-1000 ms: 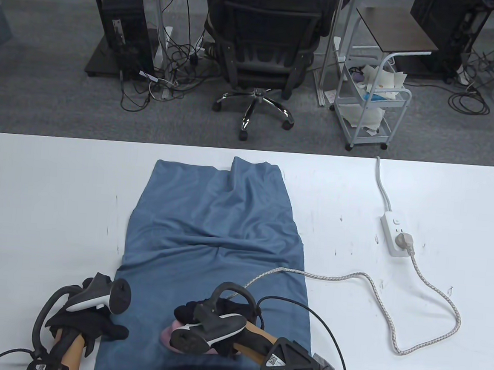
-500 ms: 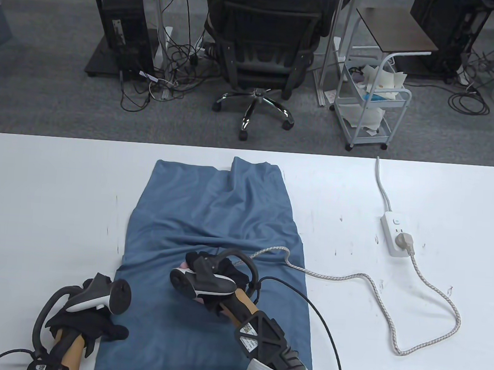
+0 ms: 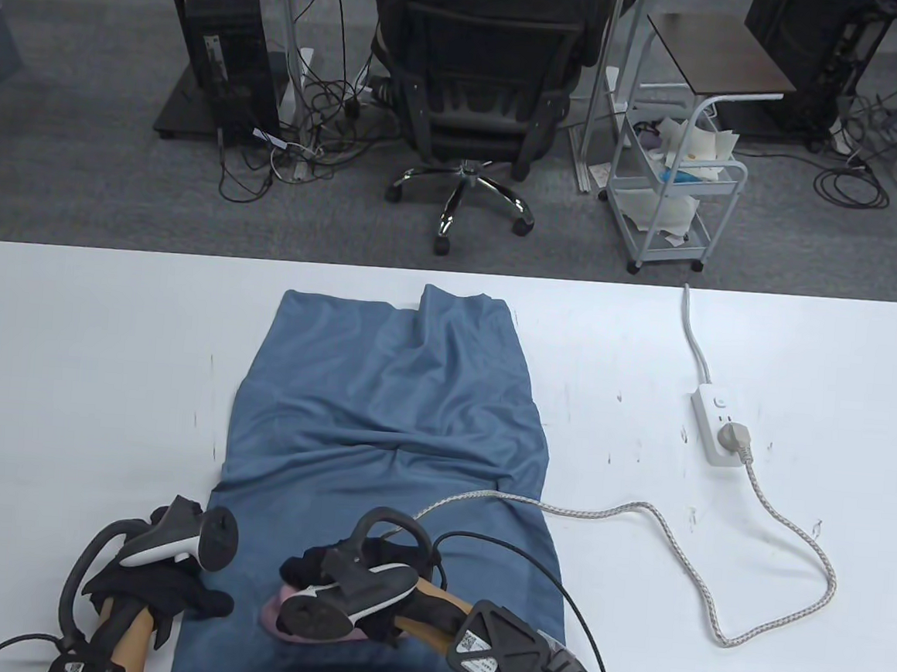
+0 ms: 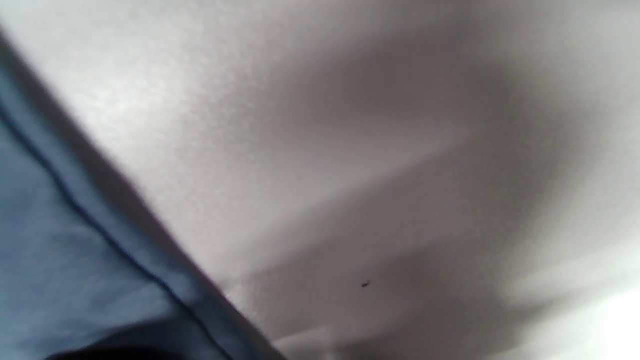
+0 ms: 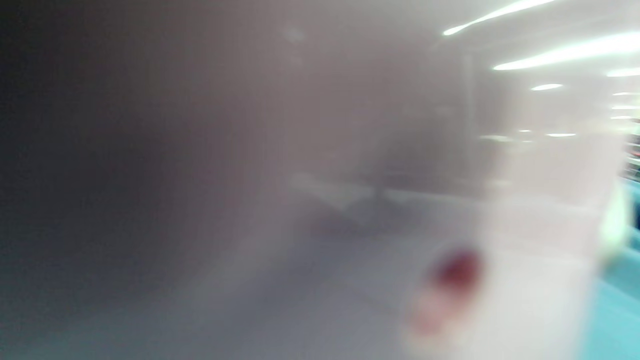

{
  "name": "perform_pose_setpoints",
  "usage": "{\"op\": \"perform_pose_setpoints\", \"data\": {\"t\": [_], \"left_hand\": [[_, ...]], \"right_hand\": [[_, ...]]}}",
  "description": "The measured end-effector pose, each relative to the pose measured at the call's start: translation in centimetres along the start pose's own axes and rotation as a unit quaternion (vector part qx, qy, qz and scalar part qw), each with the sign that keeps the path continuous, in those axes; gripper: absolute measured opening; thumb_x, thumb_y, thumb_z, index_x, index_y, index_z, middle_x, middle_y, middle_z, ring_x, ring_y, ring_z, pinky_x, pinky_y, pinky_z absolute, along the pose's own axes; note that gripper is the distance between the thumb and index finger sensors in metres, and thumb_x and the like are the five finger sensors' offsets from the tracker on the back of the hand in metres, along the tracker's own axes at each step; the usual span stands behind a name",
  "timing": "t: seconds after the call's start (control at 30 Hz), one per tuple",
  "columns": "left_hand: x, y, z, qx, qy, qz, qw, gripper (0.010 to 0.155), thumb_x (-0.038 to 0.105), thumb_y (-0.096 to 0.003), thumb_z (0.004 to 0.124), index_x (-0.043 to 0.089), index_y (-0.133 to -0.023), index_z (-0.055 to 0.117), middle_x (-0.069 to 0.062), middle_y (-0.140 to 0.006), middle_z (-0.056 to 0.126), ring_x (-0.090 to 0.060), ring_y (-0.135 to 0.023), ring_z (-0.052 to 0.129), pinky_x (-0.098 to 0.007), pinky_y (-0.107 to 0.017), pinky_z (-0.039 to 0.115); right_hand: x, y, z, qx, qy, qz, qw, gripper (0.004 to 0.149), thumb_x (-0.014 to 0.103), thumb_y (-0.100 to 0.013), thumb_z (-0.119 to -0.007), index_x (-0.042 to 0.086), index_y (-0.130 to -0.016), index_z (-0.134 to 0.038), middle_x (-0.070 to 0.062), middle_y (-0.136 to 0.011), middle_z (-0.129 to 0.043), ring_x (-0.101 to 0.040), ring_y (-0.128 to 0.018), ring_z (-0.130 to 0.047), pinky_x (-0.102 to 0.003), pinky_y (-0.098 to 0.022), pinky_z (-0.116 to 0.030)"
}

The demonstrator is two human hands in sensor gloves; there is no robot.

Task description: Iron pillowcase with electric iron on table

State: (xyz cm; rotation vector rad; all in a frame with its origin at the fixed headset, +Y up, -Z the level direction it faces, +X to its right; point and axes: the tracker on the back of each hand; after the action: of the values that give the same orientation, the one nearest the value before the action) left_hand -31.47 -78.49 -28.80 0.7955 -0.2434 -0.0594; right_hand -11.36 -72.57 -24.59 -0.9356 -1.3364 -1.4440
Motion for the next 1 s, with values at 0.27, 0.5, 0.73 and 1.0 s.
{"op": "perform_pose_setpoints", "data": {"t": [0.27, 0.5, 0.73, 1.0], "left_hand": [[0.0, 0.0, 0.0, 0.001, 0.001, 0.0, 1.0, 0.11, 0.067, -0.0376, 0.061, 0.018, -0.11, -0.004, -0.026, -0.117, -0.001, -0.055, -0.108, 0.012, -0.068, -0.074, 0.025], [0.0, 0.0, 0.0, 0.0, 0.001, 0.001, 1.0, 0.109, 0.067, -0.0379, 0.061, 0.018, -0.11, -0.004, -0.026, -0.117, -0.001, -0.055, -0.108, 0.012, -0.068, -0.075, 0.025], [0.0, 0.0, 0.0, 0.0, -0.001, 0.001, 1.0, 0.11, 0.067, -0.0379, 0.061, 0.017, -0.11, -0.004, -0.027, -0.117, -0.001, -0.055, -0.108, 0.013, -0.068, -0.075, 0.025], [0.0, 0.0, 0.0, 0.001, -0.003, -0.001, 1.0, 0.109, 0.067, -0.0381, 0.061, 0.017, -0.111, -0.004, -0.026, -0.117, 0.0, -0.055, -0.108, 0.013, -0.068, -0.075, 0.025]], "right_hand": [[0.1, -0.9, 0.0, -0.001, 0.01, -0.016, 1.0, 0.068, 0.059, -0.05, -0.046, 0.01, -0.092, -0.067, 0.004, -0.056, -0.089, -0.007, -0.027, -0.094, -0.025, -0.023, -0.088], [-6.9, -2.0, -1.1, 0.008, 0.042, -0.182, 0.982, 0.068, 0.058, -0.05, -0.046, 0.009, -0.093, -0.067, 0.003, -0.056, -0.089, -0.008, -0.027, -0.094, -0.026, -0.023, -0.087], [-11.0, -0.8, -1.6, 0.032, 0.054, -0.277, 0.959, 0.07, 0.057, -0.051, -0.046, 0.006, -0.094, -0.066, 0.001, -0.057, -0.089, -0.009, -0.028, -0.094, -0.027, -0.023, -0.088], [-10.3, 2.5, -1.4, 0.045, 0.038, -0.257, 0.965, 0.07, 0.057, -0.051, -0.046, 0.006, -0.094, -0.065, 0.001, -0.057, -0.089, -0.009, -0.028, -0.095, -0.027, -0.024, -0.088]]}}
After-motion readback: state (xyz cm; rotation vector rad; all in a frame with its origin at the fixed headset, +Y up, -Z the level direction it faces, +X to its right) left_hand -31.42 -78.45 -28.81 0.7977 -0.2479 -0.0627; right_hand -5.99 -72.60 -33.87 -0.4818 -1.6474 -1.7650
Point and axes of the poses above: the tracker on the back of each hand, its own x axis roughly to the thumb side, its own y axis roughly from the fingertips to the wrist, z = x × y
